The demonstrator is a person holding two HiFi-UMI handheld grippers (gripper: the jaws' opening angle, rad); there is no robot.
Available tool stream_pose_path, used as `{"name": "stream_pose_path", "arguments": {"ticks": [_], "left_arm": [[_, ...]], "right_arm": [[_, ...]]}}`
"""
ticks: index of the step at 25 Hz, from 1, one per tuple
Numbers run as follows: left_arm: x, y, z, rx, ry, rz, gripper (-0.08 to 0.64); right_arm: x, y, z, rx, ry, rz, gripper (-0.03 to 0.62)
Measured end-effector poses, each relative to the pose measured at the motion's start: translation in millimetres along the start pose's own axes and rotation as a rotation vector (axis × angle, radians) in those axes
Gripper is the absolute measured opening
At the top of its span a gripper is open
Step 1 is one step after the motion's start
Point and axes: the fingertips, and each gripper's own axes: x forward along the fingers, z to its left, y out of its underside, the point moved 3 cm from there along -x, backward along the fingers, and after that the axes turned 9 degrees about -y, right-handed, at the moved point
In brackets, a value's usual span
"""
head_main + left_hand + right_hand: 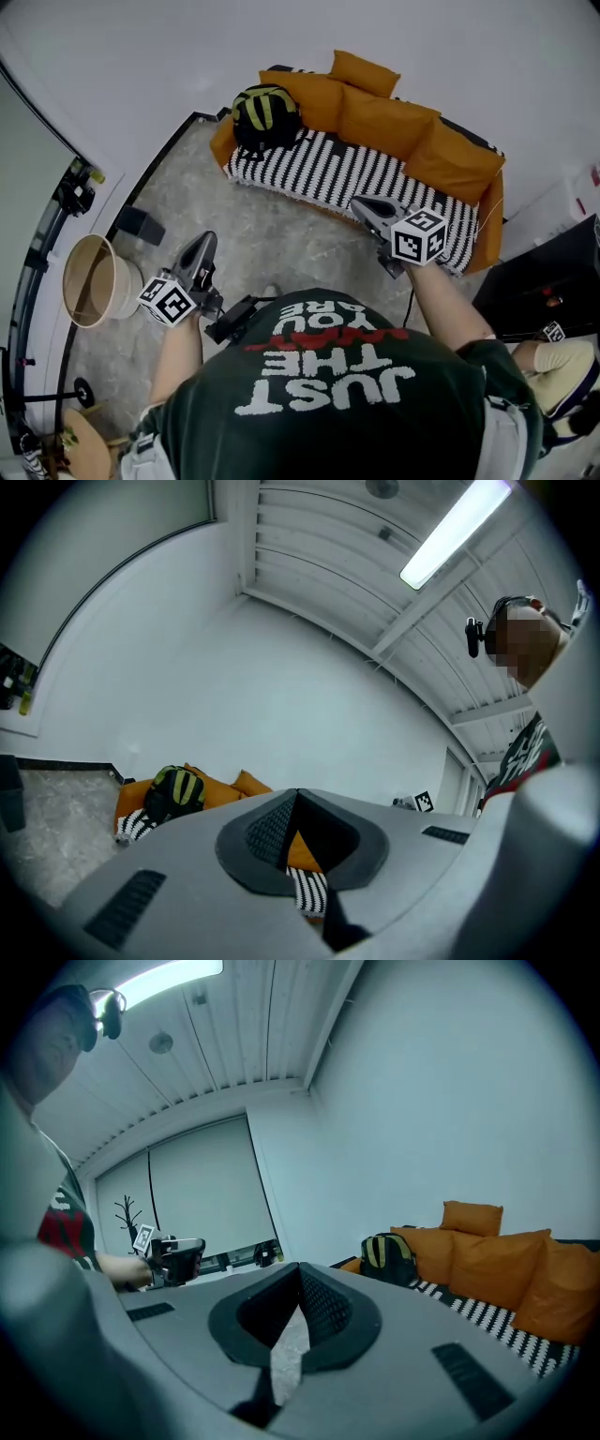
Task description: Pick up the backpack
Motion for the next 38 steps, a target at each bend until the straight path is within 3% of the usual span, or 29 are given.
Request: {"name": "stream_pose_path", "arguments": {"ticks": [5, 9, 15, 21, 30, 38], "left_arm": [[57.5, -6.6, 66.0, -0.035, 0.031, 0.018, 0.011], [129.5, -27.3, 139.8, -0.059, 0.091, 0.024, 0.011], [219.1, -106.0, 246.6, -0.031, 0.150, 0.041, 0.011], [276.7, -162.2, 340.3, -0.035, 0.144, 0.046, 0.011], [336.9, -172.5, 407.3, -0.073, 0.103, 0.072, 0.010], [406.0, -171.7, 433.4, -0.089, -0.025, 0.061, 0.011]], "right_arm": [[56.3, -4.3, -45.5, 0.020, 0.036, 0.019, 0.029], [126.4, -29.0, -96.8, 0.016, 0.078, 0.021, 0.029], [244.9, -94.7, -153.7, 0.013, 0.110, 0.004, 0.029], [339.6, -141.3, -205.3, 0.014, 0.129, 0.016, 0.029], [406.0, -159.0, -287.0, 0.052, 0.122, 0.062, 0.029], [451.4, -172.9, -402.4, 0.083, 0.000, 0.070, 0.029]]}}
